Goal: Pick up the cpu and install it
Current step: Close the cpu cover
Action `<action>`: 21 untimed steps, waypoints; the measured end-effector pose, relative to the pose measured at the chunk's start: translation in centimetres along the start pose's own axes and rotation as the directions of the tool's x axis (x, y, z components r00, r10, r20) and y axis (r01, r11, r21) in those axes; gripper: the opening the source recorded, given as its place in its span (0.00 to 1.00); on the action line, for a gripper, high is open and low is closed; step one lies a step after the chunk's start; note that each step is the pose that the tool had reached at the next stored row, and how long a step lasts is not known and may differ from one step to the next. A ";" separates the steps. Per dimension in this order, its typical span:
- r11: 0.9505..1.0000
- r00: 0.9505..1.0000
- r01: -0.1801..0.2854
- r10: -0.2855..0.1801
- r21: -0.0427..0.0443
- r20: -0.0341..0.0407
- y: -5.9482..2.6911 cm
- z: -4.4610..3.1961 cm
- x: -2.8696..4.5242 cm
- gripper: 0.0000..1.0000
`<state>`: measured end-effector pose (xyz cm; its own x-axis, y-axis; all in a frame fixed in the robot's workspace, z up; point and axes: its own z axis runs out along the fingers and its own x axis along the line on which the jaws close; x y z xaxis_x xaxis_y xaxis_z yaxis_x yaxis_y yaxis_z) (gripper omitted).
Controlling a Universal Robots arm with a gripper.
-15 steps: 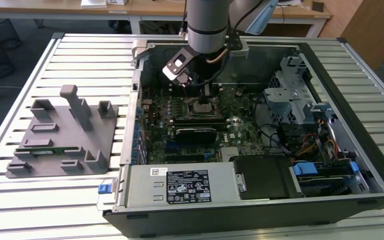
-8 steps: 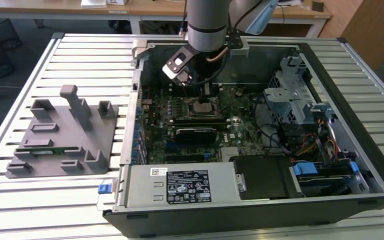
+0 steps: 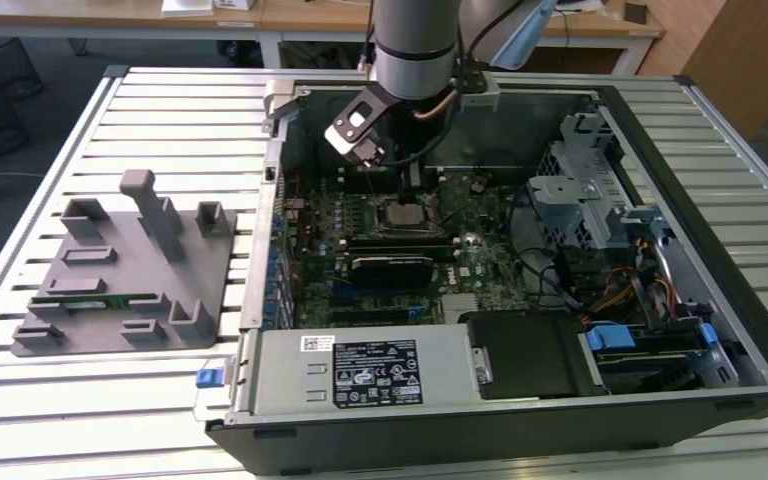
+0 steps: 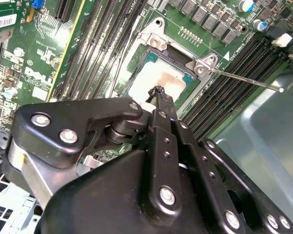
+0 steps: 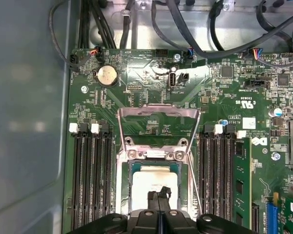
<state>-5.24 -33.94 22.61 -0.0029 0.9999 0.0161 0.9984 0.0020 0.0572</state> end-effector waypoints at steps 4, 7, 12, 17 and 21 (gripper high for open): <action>1.000 1.000 0.000 0.000 0.000 0.003 0.02 -0.28 0.02 0.11; 1.000 1.000 0.000 0.000 0.000 0.004 0.02 -0.41 0.06 0.11; 1.000 1.000 0.000 0.000 0.000 0.004 0.06 -1.16 0.08 0.11; 1.000 1.000 0.000 0.000 0.000 0.004 0.18 -3.19 0.12 0.11; 1.000 1.000 0.000 0.000 0.000 0.004 0.18 -3.20 -0.11 0.11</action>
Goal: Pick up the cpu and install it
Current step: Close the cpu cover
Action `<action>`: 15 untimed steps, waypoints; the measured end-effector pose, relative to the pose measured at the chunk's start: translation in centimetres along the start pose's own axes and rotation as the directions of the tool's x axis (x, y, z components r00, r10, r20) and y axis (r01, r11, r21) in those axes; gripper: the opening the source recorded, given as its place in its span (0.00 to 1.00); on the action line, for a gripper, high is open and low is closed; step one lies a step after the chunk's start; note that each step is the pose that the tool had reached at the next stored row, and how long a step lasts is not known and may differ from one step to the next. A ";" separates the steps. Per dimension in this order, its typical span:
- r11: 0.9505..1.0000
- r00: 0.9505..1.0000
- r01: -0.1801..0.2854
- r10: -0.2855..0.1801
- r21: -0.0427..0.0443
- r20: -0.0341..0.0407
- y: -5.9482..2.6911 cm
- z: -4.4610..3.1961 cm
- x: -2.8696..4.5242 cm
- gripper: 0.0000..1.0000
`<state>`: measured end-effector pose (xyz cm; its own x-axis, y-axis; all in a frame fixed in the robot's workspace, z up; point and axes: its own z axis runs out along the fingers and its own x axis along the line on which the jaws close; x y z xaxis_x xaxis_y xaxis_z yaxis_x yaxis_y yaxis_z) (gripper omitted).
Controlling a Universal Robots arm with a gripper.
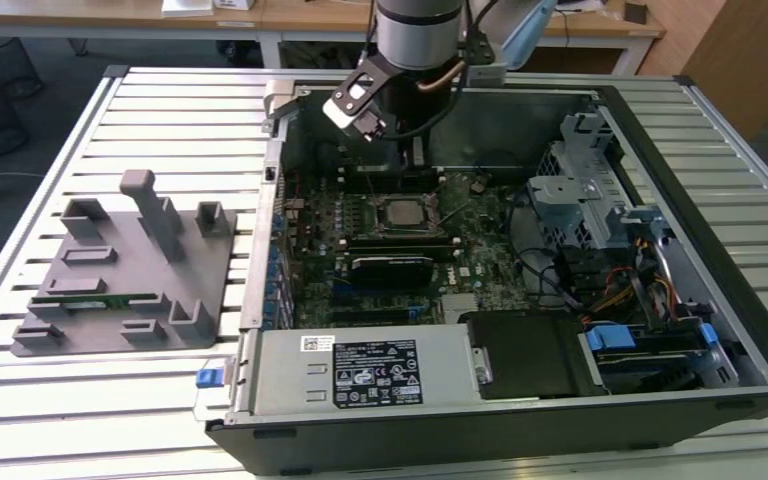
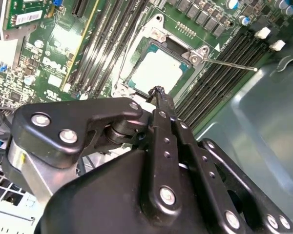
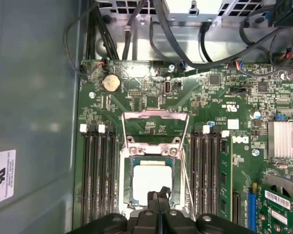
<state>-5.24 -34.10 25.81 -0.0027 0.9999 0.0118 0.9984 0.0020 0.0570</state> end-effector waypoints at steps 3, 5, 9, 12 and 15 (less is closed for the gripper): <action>1.000 1.000 0.000 0.000 0.000 0.000 0.00 0.00 -0.46 0.11; 1.000 1.000 0.000 0.000 0.002 0.000 0.03 0.00 -0.79 0.11; 0.999 1.000 0.000 0.000 0.037 0.000 0.86 0.04 -0.90 0.11; 0.999 1.000 -0.001 0.001 0.052 0.000 1.43 0.02 -0.90 0.11; 0.999 1.000 0.000 0.000 0.053 0.000 1.50 -0.77 -0.89 0.11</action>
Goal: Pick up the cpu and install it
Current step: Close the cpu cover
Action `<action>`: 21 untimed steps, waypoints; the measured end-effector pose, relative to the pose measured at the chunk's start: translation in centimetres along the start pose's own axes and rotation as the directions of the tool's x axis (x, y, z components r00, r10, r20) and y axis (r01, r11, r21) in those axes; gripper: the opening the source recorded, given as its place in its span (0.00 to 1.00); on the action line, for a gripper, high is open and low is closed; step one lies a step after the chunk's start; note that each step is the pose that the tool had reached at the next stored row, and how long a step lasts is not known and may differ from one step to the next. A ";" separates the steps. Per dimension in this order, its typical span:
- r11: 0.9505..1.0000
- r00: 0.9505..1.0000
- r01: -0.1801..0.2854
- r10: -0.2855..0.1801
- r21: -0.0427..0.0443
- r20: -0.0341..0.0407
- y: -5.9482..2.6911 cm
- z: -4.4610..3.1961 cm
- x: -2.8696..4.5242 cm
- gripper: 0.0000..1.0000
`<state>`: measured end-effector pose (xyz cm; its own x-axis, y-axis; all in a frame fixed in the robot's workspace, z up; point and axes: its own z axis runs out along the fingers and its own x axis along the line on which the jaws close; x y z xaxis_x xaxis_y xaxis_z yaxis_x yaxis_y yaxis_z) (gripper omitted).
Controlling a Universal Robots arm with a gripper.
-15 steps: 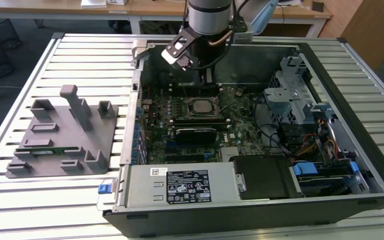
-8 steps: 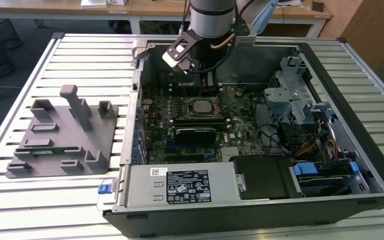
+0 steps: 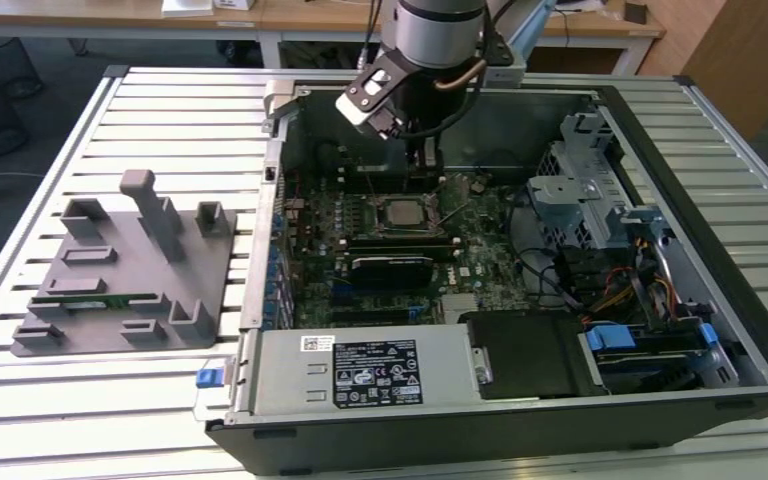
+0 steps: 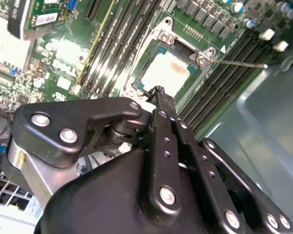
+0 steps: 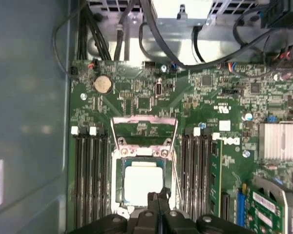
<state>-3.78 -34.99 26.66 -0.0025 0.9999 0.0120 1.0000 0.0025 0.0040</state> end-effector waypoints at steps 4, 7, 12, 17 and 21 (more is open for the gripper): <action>1.000 1.000 0.001 -0.001 0.000 0.000 0.01 -0.56 0.00 0.11; 1.000 1.000 0.004 -0.004 0.000 0.000 0.02 -0.57 -0.29 0.11; 1.000 1.000 0.006 -0.006 0.000 0.000 0.09 -0.56 -0.82 0.11; 1.000 1.000 0.006 -0.006 0.000 0.000 1.54 -0.56 -0.84 0.11; 1.000 1.000 0.006 -0.006 0.000 0.000 3.15 -0.54 -0.84 0.11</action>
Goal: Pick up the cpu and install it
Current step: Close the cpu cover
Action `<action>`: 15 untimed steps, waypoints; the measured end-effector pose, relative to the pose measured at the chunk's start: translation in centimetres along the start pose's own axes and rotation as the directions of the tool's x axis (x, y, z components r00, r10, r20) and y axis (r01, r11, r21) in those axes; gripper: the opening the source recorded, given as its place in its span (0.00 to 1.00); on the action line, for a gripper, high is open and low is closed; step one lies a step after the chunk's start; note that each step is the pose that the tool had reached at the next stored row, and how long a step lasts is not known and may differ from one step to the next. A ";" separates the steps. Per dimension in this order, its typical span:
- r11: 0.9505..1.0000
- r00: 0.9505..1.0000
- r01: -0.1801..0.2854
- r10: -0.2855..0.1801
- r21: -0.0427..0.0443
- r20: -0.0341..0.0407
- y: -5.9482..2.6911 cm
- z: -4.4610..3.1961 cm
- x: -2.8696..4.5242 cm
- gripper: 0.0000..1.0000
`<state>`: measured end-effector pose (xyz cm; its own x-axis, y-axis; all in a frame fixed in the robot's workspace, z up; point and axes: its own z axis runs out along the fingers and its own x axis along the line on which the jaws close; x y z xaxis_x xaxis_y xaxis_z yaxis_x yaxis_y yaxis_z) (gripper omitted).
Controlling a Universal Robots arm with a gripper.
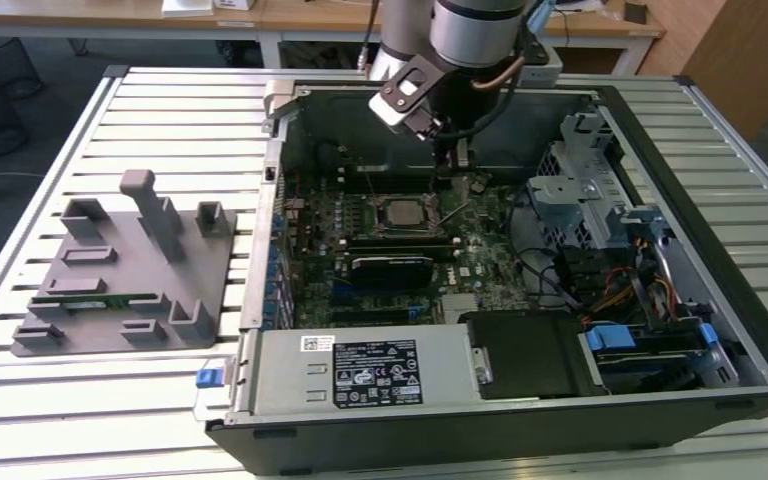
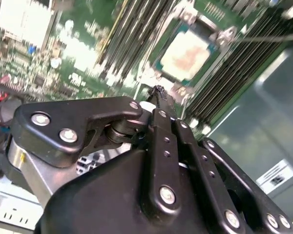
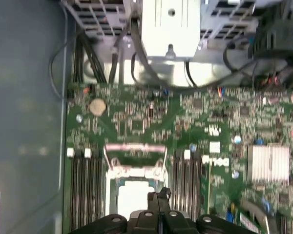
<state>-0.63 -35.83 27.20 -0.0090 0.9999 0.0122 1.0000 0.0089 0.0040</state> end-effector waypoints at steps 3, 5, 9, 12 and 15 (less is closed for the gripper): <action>1.000 1.000 0.000 0.000 0.000 0.000 0.98 0.01 0.05 0.11; 1.000 1.000 0.000 0.000 0.000 0.000 1.36 0.03 0.28 0.11; 1.000 1.000 0.007 -0.007 -0.019 0.000 1.64 0.26 1.04 0.11; 1.000 1.000 0.009 -0.009 -0.028 0.000 1.97 0.35 1.21 0.11; 1.000 1.000 0.009 -0.009 -0.028 0.000 2.77 0.45 1.42 0.11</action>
<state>2.13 -34.38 26.79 -0.0175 0.9998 0.0117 0.9993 0.0172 0.0320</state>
